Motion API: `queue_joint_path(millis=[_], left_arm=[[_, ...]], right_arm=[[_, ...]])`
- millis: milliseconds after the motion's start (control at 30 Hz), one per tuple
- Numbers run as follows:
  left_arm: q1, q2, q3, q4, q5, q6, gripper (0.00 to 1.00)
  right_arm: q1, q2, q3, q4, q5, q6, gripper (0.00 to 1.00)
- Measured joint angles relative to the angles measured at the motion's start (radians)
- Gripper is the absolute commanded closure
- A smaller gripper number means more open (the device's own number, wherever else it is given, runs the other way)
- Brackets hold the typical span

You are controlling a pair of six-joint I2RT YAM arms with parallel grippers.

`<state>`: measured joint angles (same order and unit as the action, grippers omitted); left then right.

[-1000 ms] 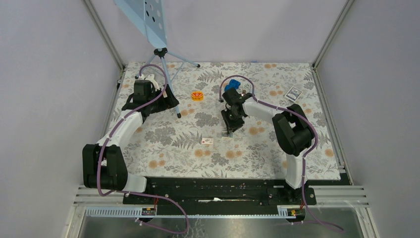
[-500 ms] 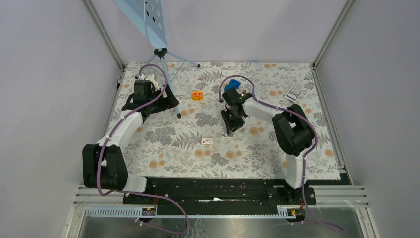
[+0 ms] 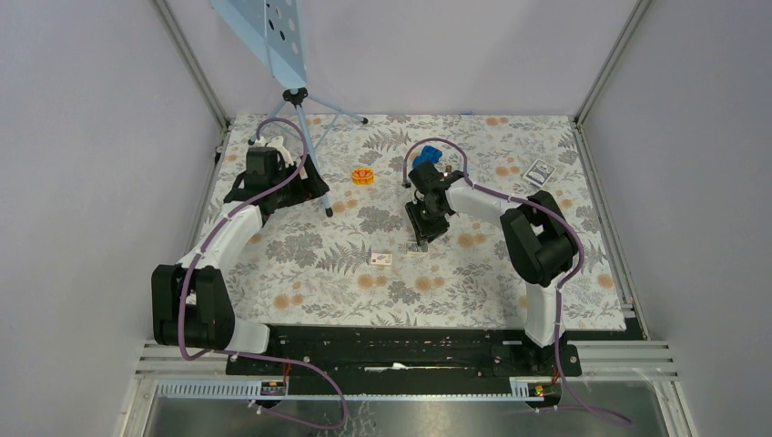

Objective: Unload the staples from the stapler
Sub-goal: Adjust the staple in the staple box.

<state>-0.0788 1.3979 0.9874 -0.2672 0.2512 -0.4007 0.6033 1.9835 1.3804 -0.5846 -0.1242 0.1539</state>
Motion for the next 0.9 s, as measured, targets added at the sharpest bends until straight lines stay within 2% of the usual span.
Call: queue_joint_path(millis=[500, 767, 900], left_arm=[[0.0, 0.0, 0.0, 0.0, 0.003, 0.0, 0.12], [0.0, 0.0, 0.0, 0.0, 0.007, 0.0, 0.13], [0.0, 0.0, 0.0, 0.0, 0.007, 0.0, 0.12]], right_arm=[[0.0, -0.068, -0.002, 0.01, -0.001, 0.008, 0.37], [0.0, -0.064, -0.007, 0.01, -0.002, 0.032, 0.35], [0.0, -0.046, -0.007, 0.011, -0.008, 0.042, 0.37]])
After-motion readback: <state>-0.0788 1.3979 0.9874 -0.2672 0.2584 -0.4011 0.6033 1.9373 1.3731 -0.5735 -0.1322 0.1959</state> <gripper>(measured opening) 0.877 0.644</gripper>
